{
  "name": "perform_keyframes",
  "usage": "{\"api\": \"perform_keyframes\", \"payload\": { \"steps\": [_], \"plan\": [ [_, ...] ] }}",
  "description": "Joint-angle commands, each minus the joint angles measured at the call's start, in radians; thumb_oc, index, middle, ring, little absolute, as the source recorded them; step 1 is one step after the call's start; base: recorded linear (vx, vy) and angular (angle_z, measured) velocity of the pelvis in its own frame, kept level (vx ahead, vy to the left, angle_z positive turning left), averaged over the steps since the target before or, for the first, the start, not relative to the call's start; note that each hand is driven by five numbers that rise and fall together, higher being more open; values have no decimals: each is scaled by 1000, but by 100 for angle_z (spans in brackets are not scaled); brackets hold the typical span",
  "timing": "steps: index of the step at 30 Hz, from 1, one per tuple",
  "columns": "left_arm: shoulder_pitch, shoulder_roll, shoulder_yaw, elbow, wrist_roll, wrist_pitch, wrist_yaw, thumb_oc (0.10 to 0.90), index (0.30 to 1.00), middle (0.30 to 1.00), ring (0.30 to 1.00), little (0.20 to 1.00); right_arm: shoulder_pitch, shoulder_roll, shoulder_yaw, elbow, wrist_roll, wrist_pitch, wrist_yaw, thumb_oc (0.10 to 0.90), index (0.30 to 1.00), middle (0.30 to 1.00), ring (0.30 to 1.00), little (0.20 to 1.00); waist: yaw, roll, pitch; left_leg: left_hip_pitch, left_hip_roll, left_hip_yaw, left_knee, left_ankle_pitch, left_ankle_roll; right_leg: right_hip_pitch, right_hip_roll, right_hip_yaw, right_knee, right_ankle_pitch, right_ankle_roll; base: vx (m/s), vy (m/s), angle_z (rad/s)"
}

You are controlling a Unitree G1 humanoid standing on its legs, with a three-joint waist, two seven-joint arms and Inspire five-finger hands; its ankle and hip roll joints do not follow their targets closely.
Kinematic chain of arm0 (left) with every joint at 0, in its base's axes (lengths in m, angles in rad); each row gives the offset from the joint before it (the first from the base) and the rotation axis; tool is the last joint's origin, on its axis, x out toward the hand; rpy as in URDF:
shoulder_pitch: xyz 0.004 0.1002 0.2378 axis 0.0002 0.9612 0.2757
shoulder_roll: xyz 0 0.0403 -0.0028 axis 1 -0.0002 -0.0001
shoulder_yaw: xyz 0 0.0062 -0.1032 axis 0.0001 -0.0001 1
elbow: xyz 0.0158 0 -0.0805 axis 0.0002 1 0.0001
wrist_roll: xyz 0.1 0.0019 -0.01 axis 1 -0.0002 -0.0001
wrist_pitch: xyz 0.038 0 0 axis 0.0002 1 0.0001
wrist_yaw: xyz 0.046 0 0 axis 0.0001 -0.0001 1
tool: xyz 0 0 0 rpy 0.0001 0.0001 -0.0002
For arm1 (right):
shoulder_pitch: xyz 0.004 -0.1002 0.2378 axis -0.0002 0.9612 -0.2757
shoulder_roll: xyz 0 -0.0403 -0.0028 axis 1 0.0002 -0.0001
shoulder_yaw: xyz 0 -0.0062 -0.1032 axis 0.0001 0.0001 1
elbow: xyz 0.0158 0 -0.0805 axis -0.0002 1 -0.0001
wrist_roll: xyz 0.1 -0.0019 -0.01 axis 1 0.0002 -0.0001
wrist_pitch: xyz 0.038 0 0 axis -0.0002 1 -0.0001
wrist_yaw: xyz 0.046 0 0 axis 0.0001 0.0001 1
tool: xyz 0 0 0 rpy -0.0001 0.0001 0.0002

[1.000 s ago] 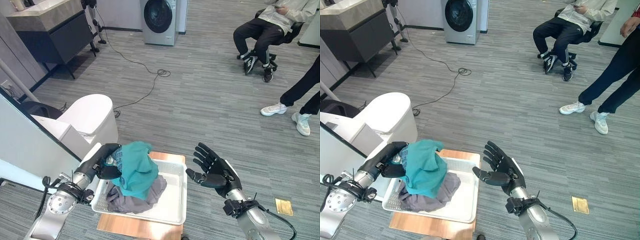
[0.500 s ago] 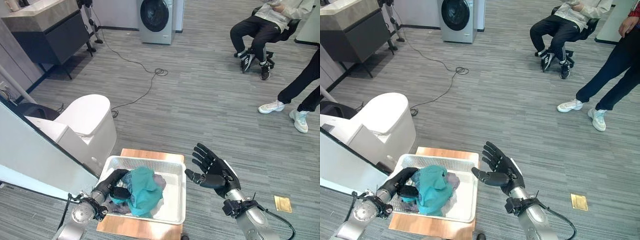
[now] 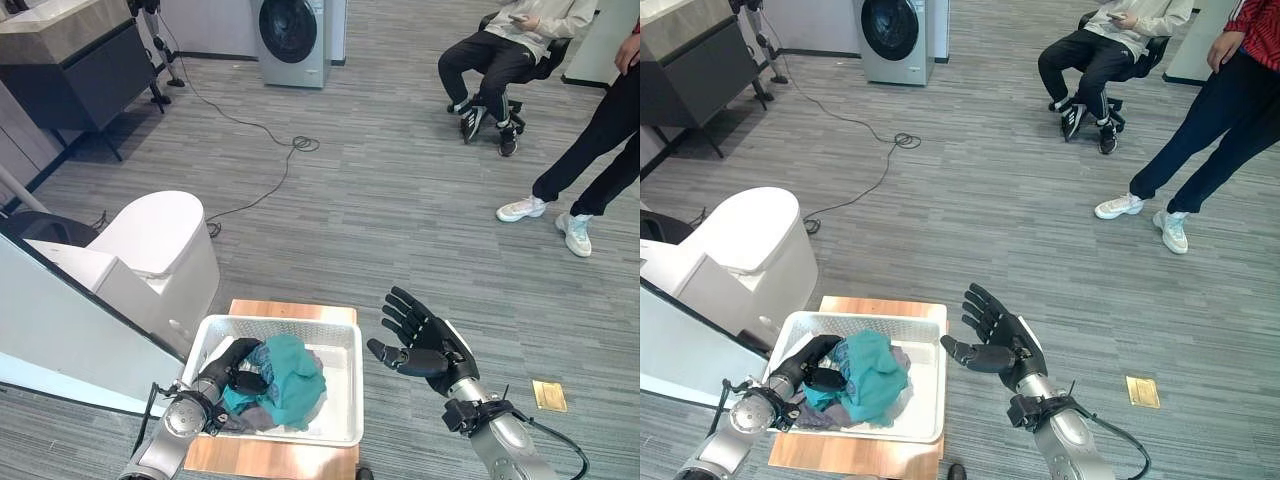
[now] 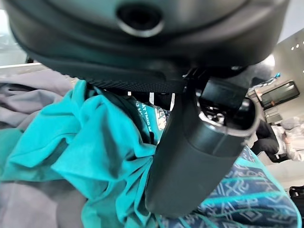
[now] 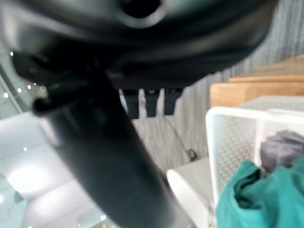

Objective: Pick up bed clothes into laundry basket.

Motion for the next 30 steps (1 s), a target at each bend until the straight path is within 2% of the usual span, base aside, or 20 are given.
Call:
{"api": "perform_keyframes", "payload": {
  "steps": [1,3,11,16,18,21,22,24,30],
  "plan": [
    [-142,12,62,-92,-129,-106,42,800,900,900,900,900,-61,2,-17,-121,51,-77,14,800,900,900,900,900,14,-7,-38,102,48,-22,17,-163,-56,-51,-38,30,52,-74,73,0,0,0],
    [-128,21,89,-160,-224,-121,28,800,900,900,900,900,-62,4,-19,-114,53,-75,13,800,900,900,900,900,18,-5,-40,102,48,-25,16,-162,-57,-48,-40,26,52,-73,73,0,0,0],
    [-75,56,156,-271,-256,-138,28,800,900,900,900,900,-63,7,-34,-105,45,-77,11,800,900,900,900,900,29,-1,-43,102,45,-36,20,-163,-57,-41,-42,15,55,-76,70,0,0,0],
    [-43,48,211,-323,-342,-160,35,800,900,900,900,900,-66,11,-40,-108,37,-79,11,800,900,900,900,900,38,0,-46,99,43,-41,25,-164,-57,-39,-44,8,56,-76,69,0,0,0],
    [-20,-12,236,-322,-459,-176,46,800,900,900,900,900,-63,21,-45,-111,44,-83,7,800,900,900,900,900,42,-3,-46,95,42,-45,30,-164,-56,-39,-46,6,59,-78,67,-22,-11,5],
    [1,-53,244,-323,-517,-179,46,800,900,900,900,900,-57,24,-51,-113,43,-86,5,800,900,900,900,900,43,-4,-47,93,41,-47,33,-166,-55,-41,-47,5,61,-79,65,-19,-8,4],
    [18,-112,237,-314,-608,-177,34,800,900,900,900,900,-44,32,-58,-107,39,-91,2,800,900,900,900,900,42,-6,-47,91,40,-47,36,-166,-54,-41,-47,7,63,-79,64,0,0,0],
    [32,-155,218,-310,-680,-170,19,800,900,900,900,900,-32,40,-66,-97,38,-96,-8,800,900,900,900,900,41,-7,-46,89,39,-48,39,-166,-51,-43,-46,7,67,-80,63,0,0,0],
    [57,-187,152,-315,-743,-150,-19,800,900,900,900,900,-9,57,-70,-80,28,-104,-17,800,900,900,900,900,36,-8,-46,87,37,-47,45,-170,-46,-50,-47,11,83,-87,62,-5,-4,0]
  ]
}}
